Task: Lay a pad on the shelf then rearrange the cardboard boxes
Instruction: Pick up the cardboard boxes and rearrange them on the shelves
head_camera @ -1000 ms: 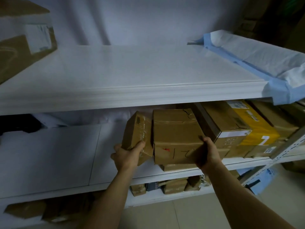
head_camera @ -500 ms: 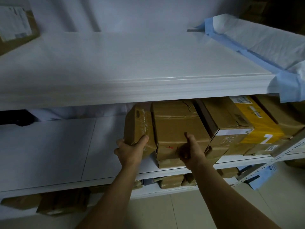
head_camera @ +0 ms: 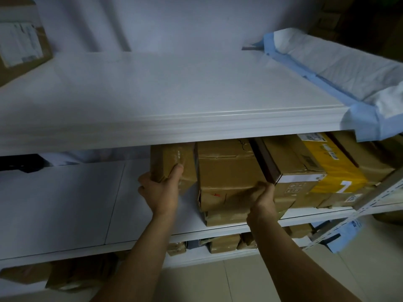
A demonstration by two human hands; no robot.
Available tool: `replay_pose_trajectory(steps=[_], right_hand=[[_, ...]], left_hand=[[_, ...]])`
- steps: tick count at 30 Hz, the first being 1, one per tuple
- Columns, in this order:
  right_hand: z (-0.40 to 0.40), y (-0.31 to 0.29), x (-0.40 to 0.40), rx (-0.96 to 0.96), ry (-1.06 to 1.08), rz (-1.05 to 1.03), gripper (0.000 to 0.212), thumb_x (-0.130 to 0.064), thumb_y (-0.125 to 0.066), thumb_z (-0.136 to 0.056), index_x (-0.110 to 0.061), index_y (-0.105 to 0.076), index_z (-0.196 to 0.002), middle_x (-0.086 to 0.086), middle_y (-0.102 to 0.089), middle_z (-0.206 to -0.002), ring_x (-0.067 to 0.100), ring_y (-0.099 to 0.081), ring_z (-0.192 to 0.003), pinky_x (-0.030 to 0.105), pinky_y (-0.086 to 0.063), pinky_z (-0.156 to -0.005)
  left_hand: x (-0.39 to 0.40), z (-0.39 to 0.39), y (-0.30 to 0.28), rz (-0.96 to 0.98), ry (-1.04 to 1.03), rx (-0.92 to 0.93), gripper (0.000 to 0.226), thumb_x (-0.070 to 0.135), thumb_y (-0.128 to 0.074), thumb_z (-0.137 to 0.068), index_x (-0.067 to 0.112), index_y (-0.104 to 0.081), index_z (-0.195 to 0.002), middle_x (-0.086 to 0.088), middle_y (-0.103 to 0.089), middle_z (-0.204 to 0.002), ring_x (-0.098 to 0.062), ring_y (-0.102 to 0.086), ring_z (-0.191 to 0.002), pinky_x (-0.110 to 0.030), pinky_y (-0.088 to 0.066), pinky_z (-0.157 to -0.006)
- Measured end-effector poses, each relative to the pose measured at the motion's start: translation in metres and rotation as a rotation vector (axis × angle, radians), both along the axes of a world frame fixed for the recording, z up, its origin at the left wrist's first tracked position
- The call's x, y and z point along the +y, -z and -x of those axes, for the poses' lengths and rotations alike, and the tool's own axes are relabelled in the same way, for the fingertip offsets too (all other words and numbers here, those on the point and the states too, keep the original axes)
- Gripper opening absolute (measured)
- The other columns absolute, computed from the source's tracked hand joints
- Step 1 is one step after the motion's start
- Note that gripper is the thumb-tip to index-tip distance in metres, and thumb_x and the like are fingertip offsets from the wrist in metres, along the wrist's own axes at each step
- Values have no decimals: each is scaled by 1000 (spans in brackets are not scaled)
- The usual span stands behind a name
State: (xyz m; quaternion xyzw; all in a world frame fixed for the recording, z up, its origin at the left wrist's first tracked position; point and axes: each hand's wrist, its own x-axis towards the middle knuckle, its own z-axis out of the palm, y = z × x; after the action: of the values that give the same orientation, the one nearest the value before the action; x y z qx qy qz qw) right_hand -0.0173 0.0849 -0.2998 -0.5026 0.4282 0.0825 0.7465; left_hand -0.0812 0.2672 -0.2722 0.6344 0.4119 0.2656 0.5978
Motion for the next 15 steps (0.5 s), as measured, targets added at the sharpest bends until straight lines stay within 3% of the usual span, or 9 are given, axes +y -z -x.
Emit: replay_pose_trajectory(steps=[2, 5, 7, 10, 12, 15], right_hand=[[5, -11, -7, -55, 66, 144, 52, -45, -55, -87, -7, -54, -122, 12, -59, -111, 28, -55, -100, 34, -41, -79], [7, -30, -15, -246, -35, 319, 25, -27, -47, -96, -9, -60, -107, 5, -57, -84, 16, -53, -75, 26, -40, -67], [6, -46, -15, -377, -148, 380, 21, -23, -46, -96, -11, -61, -89, 1, -52, -71, 13, -49, -67, 23, -38, -59], [-3, -62, -19, -560, -274, 453, 26, -32, -52, -92, -21, -63, -72, -2, -59, -70, 18, -54, -76, 33, -44, -70], [-10, -66, -26, -603, -393, 551, 27, -43, -54, -88, -23, -69, -79, -3, -66, -76, 18, -59, -81, 37, -49, -76], [-20, -71, -44, -599, -499, 730, 42, -51, -53, -88, -17, -73, -102, 5, -73, -98, 22, -65, -95, 41, -52, -87]], left_hand=[[-7, -7, -10, 18, 45, -59, 71, 47, -81, -64, 19, -42, -117, -6, -43, -118, -24, -54, -100, -34, -50, -81], [-28, -21, -26, 129, 145, -126, 82, 62, -79, -49, 24, -43, -112, -6, -54, -119, -23, -61, -100, -46, -56, -84], [-50, -31, -34, 229, 223, -132, 80, 57, -79, -56, 20, -42, -116, -6, -57, -119, -21, -62, -98, -42, -57, -79], [-88, -48, -41, 421, 321, -93, 85, 55, -79, -61, 16, -39, -125, -7, -55, -124, -25, -61, -104, -34, -56, -69], [-109, -59, -43, 539, 379, -52, 109, 67, -76, -47, 18, -35, -136, -9, -52, -131, -29, -59, -111, -40, -58, -76], [-129, -71, -39, 481, 402, 36, 107, 68, -72, -59, 19, -27, -143, -12, -45, -138, -34, -53, -119, -51, -51, -94]])
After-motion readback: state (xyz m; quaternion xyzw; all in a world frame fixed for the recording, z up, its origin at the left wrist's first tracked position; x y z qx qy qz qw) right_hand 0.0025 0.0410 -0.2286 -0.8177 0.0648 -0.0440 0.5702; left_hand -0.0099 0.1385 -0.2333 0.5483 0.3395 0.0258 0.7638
